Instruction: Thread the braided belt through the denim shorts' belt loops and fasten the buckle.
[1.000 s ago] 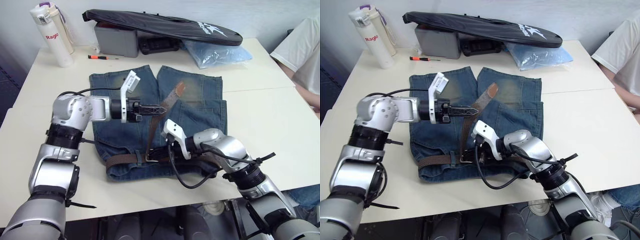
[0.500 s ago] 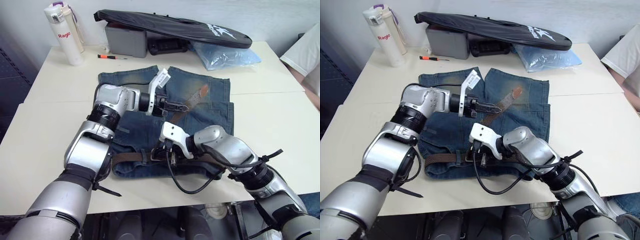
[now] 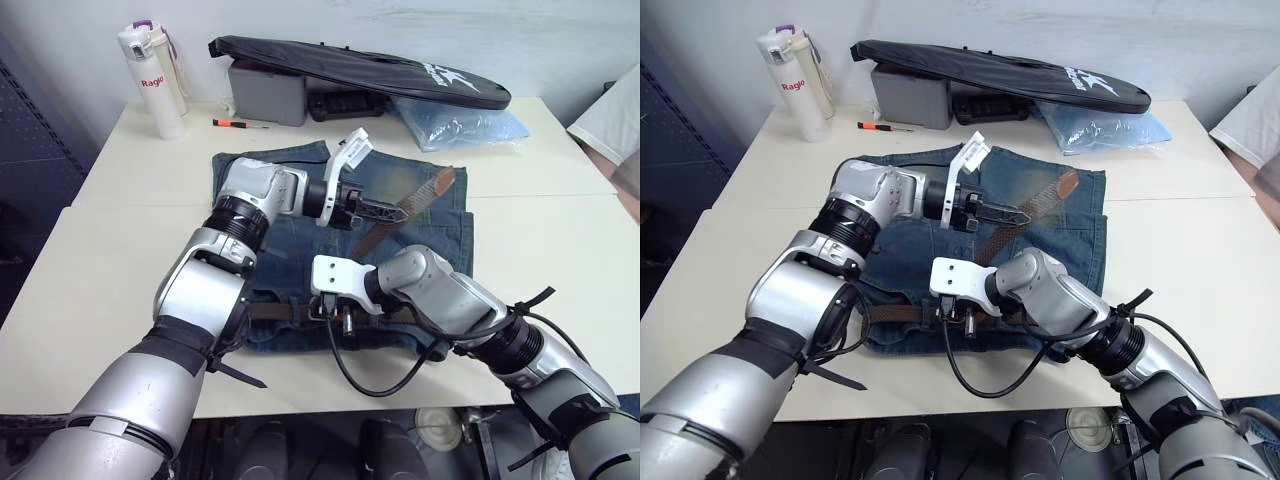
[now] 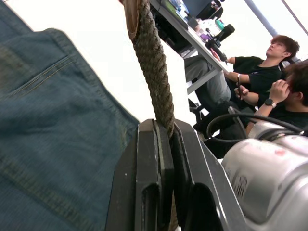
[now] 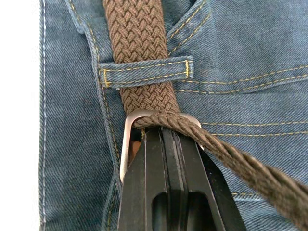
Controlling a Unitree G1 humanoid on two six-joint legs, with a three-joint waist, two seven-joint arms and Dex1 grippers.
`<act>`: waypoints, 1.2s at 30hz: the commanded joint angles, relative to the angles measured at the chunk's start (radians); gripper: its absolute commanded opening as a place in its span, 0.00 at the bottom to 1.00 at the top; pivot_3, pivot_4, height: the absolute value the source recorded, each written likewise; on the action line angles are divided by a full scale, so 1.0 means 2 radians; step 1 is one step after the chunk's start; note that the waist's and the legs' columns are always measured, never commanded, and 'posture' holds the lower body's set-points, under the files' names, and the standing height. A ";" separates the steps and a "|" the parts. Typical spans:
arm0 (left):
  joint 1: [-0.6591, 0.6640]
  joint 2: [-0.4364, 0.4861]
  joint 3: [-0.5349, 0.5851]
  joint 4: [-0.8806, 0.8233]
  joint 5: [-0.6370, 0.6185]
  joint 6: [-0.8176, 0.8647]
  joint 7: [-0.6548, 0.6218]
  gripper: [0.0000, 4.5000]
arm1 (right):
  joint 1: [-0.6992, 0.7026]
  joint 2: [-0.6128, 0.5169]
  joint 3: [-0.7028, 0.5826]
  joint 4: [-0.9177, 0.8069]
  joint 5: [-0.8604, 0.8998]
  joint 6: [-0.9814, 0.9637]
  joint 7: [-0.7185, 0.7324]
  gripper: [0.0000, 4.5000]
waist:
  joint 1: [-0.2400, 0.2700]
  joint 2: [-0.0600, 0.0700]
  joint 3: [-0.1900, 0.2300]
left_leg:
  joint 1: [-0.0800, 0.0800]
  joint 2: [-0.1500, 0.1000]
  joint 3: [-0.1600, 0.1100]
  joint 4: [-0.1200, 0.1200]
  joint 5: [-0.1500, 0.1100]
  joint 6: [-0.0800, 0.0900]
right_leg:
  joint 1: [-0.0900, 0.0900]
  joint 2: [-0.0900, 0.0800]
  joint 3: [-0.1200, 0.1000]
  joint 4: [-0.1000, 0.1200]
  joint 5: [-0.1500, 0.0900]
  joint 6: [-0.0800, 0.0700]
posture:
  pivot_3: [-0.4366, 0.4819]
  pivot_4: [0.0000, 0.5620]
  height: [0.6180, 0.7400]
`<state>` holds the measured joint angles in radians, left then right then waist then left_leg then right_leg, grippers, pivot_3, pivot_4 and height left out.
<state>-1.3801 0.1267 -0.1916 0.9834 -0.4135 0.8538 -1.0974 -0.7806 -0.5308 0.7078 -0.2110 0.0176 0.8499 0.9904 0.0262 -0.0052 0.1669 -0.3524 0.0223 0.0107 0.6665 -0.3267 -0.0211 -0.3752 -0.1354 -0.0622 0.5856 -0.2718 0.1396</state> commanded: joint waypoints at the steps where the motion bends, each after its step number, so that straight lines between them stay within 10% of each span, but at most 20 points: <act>1: -0.070 -0.039 0.058 0.000 -0.017 -0.055 0.003 0.00 | 0.067 -0.010 0.122 0.136 -0.060 0.009 0.005 0.01 | 0.000 0.000 0.000 | 0.000 0.000 0.000 0.000 0.000 0.000 | 0.000 0.000 0.000 0.000 0.000 0.000 | 0.48 0.27 1.00; 15: -0.099 -0.012 0.153 0.069 0.000 -0.095 0.085 0.00 | 0.067 -0.011 0.040 0.131 -0.045 -0.013 0.048 0.01 | 0.001 0.003 -0.002 | -0.001 -0.003 -0.002 0.000 0.002 0.000 | 0.000 -0.003 -0.002 0.000 0.001 0.002 | 0.48 0.27 1.00; 27: 0.141 0.110 0.120 -0.317 -0.056 0.187 0.068 0.00 | 0.053 -0.032 -0.156 -0.009 0.121 0.140 0.063 0.01 | -0.001 0.002 0.003 | -0.014 -0.003 0.000 -0.001 0.004 -0.003 | -0.014 -0.003 -0.003 0.002 0.001 0.002 | 0.48 0.27 1.00; 36: 0.172 0.112 0.134 -0.376 -0.076 0.216 0.111 0.00 | 0.031 -0.038 -0.175 -0.021 0.150 0.157 0.037 0.01 | -0.002 -0.001 0.005 | -0.019 -0.003 0.002 0.000 0.003 -0.002 | -0.019 -0.004 -0.005 0.002 0.001 0.002 | 0.48 0.27 1.00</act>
<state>-1.0223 0.3550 0.0427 0.2741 -0.5298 1.2876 -0.8920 -0.7036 -0.5797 0.3627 -0.2324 0.2984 1.1448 1.0741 0.0228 -0.0070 0.1772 -0.3896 0.0171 0.0140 0.6660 -0.3196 -0.0258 -0.4124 -0.1429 -0.0721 0.5899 -0.2692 0.1436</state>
